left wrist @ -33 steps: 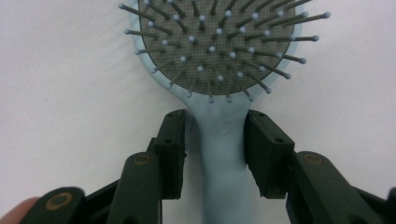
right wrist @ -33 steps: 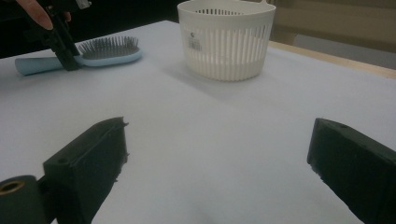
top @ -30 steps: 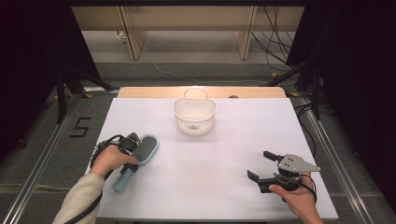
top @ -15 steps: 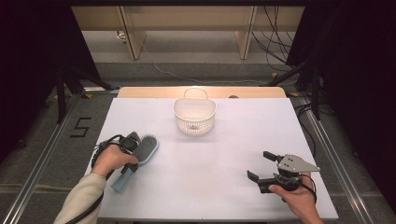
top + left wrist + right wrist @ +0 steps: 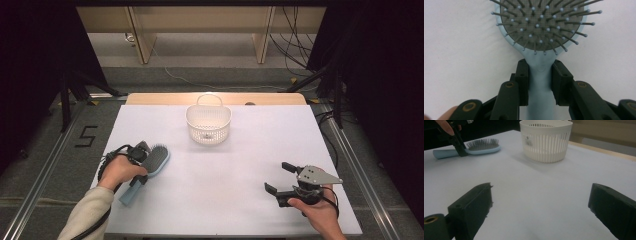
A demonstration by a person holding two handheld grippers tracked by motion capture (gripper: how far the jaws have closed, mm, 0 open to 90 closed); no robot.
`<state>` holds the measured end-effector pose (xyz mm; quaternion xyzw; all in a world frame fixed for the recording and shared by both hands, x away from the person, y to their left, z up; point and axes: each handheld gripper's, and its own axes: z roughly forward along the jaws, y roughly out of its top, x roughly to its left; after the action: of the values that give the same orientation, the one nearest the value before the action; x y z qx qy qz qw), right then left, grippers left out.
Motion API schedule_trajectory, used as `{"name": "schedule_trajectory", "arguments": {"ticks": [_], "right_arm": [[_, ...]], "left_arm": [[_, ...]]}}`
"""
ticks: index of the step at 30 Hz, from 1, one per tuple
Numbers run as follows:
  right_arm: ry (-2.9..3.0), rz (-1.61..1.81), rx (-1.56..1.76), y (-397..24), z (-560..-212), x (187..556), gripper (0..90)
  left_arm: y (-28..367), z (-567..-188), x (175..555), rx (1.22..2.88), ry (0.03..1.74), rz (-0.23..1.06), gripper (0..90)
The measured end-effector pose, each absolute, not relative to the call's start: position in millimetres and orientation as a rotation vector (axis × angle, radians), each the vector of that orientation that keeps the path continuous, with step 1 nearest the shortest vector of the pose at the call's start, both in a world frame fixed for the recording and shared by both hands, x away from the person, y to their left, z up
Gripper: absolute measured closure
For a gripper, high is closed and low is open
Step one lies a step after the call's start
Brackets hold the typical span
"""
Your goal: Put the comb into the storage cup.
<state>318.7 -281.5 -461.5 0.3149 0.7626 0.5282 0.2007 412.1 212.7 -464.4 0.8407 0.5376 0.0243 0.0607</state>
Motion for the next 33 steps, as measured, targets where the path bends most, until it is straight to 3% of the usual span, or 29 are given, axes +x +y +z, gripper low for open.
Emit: {"name": "schedule_trajectory", "arguments": {"ticks": [33], "right_arm": [[2.127,1.485,0.879,-282.3,-461.2,318.7,6.0]], "left_arm": [[221.6,-458.2,400.2,2.465,1.576,0.171,70.1]]}}
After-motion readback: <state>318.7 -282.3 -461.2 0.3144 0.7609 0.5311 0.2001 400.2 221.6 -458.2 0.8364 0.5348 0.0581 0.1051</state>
